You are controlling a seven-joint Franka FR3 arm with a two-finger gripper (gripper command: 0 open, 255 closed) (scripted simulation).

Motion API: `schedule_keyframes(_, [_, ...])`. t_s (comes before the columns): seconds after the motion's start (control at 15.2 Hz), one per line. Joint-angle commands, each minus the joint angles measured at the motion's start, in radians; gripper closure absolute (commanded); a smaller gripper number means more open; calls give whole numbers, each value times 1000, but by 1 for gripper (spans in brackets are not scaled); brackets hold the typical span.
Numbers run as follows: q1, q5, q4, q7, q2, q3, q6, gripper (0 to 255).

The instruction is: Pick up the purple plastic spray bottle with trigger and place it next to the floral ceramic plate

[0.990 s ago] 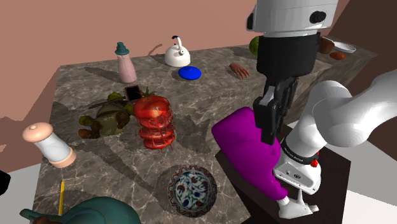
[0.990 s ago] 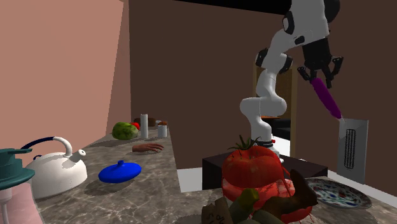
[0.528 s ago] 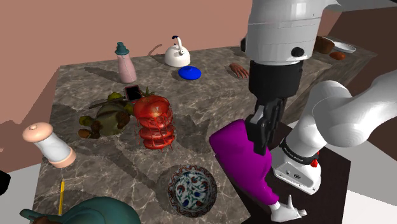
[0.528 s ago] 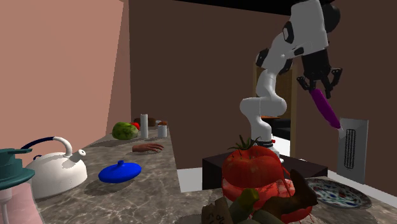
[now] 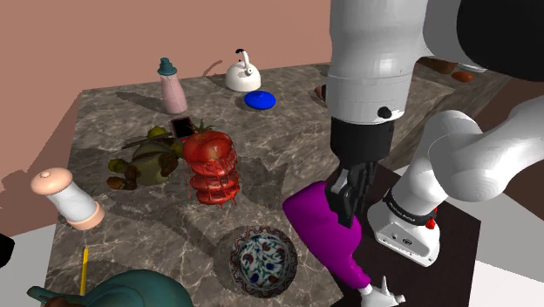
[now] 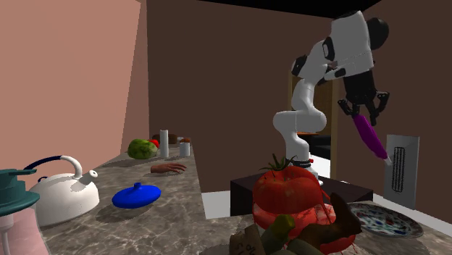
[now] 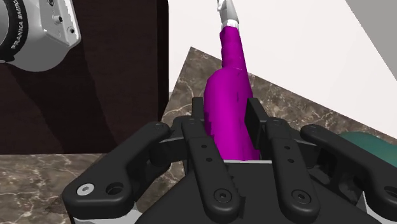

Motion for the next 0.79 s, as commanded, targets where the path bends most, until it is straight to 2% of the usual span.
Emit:
schedule_keyframes(0.0, [2,8,-24,-7,1,9,25,255])
schedule_keyframes(0.73, [8,53,-140,-48,38,66,174,255])
